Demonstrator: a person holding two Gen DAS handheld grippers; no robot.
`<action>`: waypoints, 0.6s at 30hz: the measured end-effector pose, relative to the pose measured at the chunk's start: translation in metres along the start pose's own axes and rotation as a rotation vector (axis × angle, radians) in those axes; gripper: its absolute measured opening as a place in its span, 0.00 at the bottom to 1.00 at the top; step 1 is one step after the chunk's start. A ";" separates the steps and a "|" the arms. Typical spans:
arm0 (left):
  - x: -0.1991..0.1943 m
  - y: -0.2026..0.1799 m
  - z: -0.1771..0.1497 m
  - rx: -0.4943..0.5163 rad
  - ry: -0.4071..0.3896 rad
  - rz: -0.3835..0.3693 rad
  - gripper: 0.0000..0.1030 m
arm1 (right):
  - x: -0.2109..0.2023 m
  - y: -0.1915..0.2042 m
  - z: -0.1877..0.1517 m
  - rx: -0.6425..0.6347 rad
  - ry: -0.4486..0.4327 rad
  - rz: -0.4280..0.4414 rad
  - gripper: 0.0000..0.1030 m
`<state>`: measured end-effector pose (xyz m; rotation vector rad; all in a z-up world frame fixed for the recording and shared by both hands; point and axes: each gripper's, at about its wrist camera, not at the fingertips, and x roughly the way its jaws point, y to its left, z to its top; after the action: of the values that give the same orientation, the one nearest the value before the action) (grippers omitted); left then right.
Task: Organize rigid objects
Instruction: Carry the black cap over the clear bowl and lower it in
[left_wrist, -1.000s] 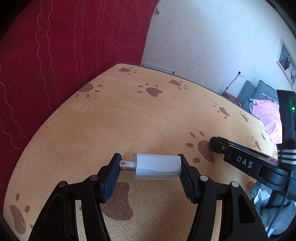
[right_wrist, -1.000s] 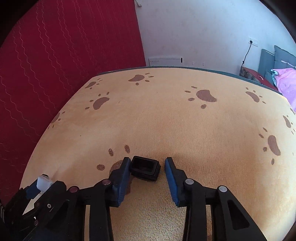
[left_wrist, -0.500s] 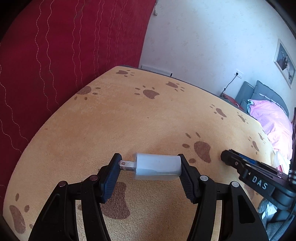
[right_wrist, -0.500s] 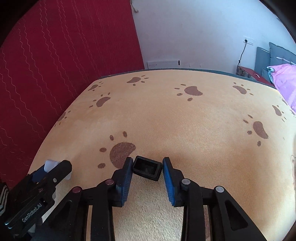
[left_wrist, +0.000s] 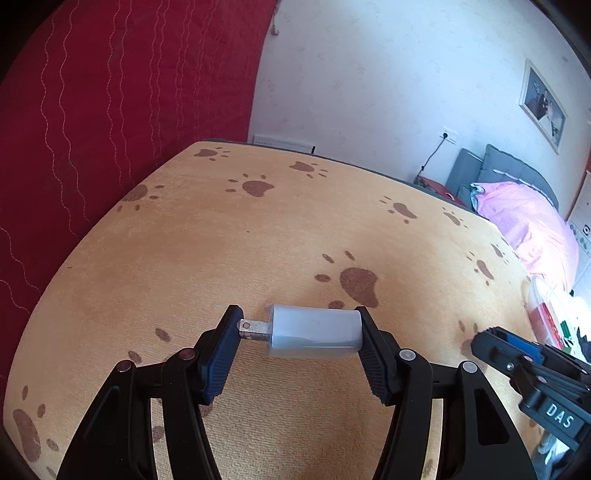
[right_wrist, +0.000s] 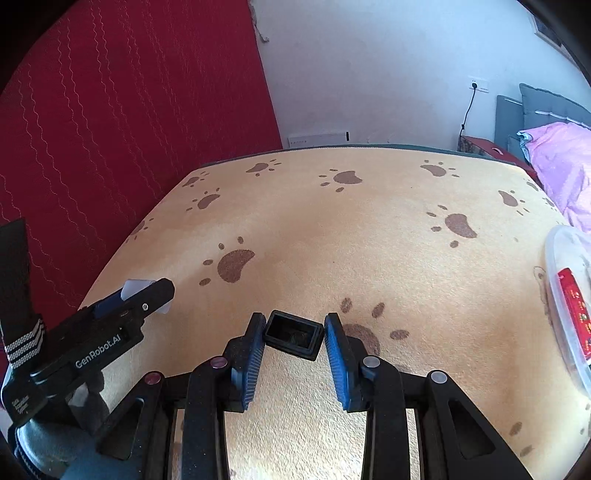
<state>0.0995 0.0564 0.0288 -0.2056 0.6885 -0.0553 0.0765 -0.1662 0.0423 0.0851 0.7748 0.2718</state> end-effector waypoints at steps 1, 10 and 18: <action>0.000 -0.002 0.000 0.006 -0.001 -0.002 0.59 | -0.004 -0.001 -0.003 -0.007 -0.006 -0.008 0.34; 0.000 -0.006 -0.002 0.022 0.003 -0.011 0.59 | -0.028 -0.024 -0.023 0.005 -0.021 -0.049 0.34; 0.001 -0.008 -0.003 0.029 0.007 -0.017 0.59 | -0.042 -0.056 -0.034 0.079 -0.021 -0.091 0.34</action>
<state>0.0984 0.0484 0.0275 -0.1835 0.6923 -0.0820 0.0356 -0.2325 0.0367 0.1265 0.7665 0.1542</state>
